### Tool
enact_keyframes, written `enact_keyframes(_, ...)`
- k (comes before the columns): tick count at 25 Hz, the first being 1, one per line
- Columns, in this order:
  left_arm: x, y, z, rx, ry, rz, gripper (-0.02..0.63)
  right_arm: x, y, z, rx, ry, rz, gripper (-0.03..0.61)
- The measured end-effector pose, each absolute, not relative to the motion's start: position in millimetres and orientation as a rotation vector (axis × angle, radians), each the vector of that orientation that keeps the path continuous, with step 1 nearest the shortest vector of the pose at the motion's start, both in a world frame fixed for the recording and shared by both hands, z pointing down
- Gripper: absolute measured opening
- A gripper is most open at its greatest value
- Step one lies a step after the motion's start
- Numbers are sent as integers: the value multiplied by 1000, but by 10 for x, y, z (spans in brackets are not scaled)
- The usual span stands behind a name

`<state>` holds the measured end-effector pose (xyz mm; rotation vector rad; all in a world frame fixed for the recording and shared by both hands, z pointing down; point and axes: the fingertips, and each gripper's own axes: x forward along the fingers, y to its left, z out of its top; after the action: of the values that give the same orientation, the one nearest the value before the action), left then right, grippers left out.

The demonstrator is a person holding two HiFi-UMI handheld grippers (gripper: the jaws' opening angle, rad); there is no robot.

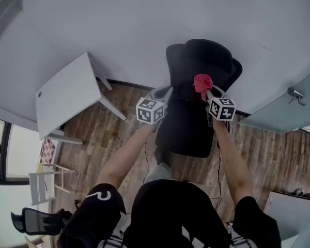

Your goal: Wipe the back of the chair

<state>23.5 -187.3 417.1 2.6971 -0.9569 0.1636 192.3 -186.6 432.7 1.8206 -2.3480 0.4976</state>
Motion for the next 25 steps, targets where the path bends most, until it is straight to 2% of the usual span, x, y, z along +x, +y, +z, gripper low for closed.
enact_keyframes(10,-136,-2669,4297,2695,-895,170,26,1551,-2811,4422,1916,-2244,487,69)
enact_keyframes(25,-298,-3156,4471,2646,-955,204,25,1526,-3731,4812,1844,-2218,529,69)
